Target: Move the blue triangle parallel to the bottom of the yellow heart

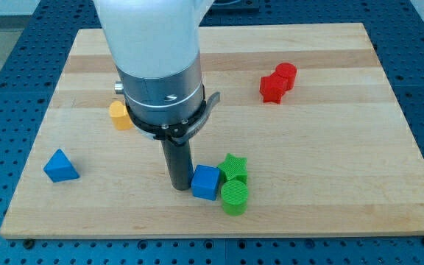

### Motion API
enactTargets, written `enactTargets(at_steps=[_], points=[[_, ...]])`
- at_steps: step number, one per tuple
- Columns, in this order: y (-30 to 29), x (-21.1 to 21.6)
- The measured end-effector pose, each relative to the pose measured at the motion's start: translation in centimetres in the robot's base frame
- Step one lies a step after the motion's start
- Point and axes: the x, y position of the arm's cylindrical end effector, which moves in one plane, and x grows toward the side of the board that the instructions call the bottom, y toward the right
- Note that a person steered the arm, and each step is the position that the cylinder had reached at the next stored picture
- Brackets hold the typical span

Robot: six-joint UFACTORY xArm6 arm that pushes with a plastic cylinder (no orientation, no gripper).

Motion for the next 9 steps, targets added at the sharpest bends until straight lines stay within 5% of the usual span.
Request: enactTargets(at_steps=[4,9], points=[[-15.4,4.0],[-22.1,-4.9]])
